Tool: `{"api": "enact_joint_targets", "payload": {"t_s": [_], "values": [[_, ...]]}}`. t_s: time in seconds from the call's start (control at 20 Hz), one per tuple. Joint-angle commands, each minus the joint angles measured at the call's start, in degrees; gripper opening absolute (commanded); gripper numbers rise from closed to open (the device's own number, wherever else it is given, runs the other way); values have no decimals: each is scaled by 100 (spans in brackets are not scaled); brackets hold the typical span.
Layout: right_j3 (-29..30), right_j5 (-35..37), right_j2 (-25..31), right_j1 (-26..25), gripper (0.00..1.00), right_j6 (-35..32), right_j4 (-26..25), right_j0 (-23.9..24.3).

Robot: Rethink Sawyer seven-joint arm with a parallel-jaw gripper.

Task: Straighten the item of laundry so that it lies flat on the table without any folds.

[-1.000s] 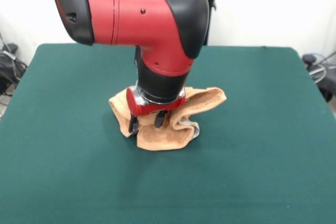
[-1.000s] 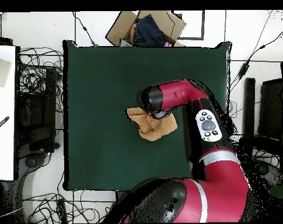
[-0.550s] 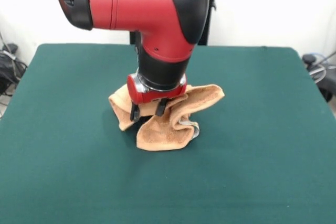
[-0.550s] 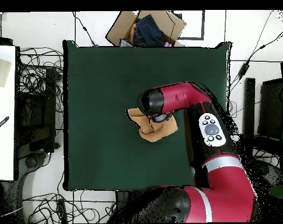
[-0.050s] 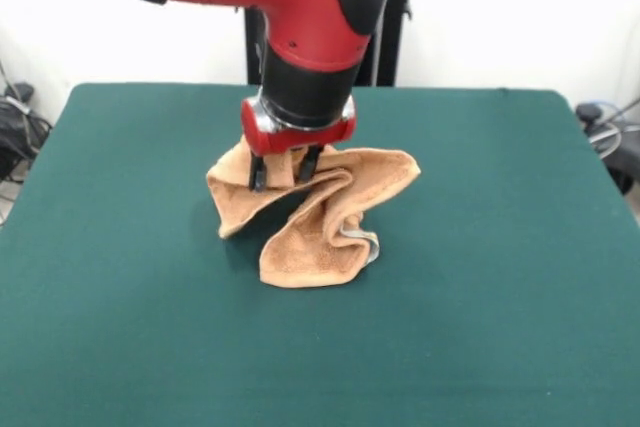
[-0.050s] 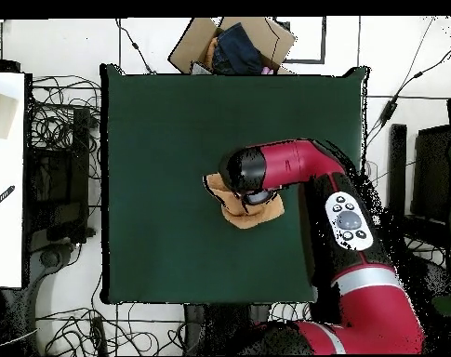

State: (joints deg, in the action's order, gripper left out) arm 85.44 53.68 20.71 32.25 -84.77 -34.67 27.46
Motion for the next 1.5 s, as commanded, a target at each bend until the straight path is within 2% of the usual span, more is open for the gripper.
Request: {"api": "enact_joint_targets", "payload": {"t_s": [0.05,0.9,1.5], "values": [[699,733,-15,320,100,410,249,121],[856,811,73,450,100,399,201,186],[1464,1016,58,1170,100,295,542,202]]}}
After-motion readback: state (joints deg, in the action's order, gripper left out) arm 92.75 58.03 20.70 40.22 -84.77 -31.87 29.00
